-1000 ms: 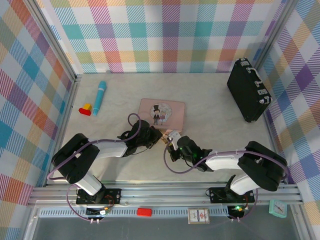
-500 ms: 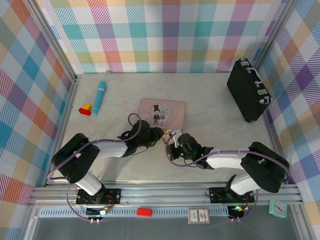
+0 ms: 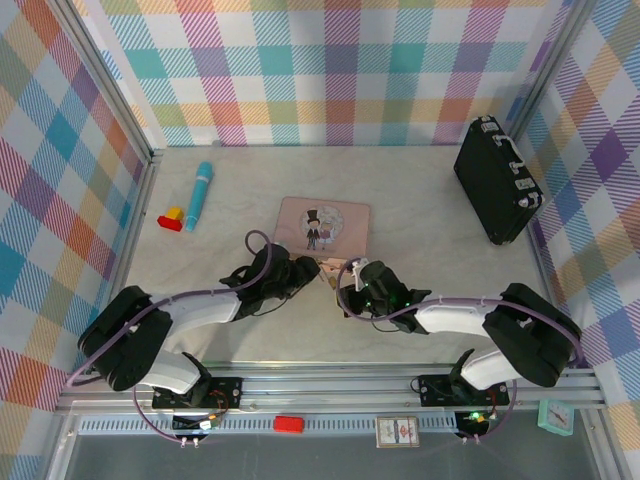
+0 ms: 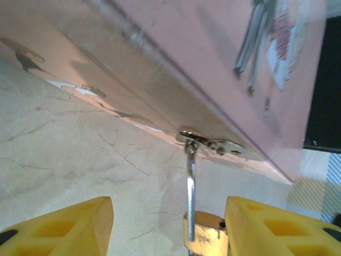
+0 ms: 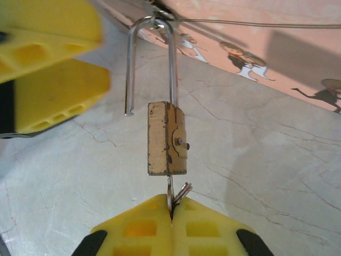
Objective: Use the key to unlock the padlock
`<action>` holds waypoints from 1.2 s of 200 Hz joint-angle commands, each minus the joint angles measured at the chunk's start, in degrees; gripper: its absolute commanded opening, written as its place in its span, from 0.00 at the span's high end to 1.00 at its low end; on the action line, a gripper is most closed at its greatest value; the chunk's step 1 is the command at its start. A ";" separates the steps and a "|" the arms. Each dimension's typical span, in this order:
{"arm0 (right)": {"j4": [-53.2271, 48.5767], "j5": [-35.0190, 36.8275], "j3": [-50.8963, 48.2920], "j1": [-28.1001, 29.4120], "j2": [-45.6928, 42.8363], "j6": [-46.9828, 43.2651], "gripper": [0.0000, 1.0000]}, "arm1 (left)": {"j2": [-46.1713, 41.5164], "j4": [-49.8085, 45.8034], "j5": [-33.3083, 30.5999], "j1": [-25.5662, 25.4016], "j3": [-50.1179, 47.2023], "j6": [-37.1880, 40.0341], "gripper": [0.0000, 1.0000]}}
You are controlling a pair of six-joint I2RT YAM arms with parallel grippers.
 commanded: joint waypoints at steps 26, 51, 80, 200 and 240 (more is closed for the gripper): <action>-2.96 -8.36 2.77 -3.04 3.71 2.87 0.93 | -6.28 -2.85 -2.55 1.77 -1.41 6.78 0.40; -4.59 -10.34 4.94 -4.02 6.39 2.73 0.89 | -9.06 -8.34 -4.96 3.29 0.22 11.92 0.38; -6.36 -10.38 6.83 -4.24 7.83 1.45 0.85 | -10.97 -15.66 -7.05 6.19 3.87 18.56 0.35; -12.42 -10.03 10.43 -7.67 2.80 -8.76 0.31 | 7.81 -29.23 1.19 16.74 26.09 37.23 0.22; -12.11 -14.48 14.40 -12.61 5.95 -10.21 0.28 | 13.93 -30.42 3.05 16.49 29.12 35.90 0.26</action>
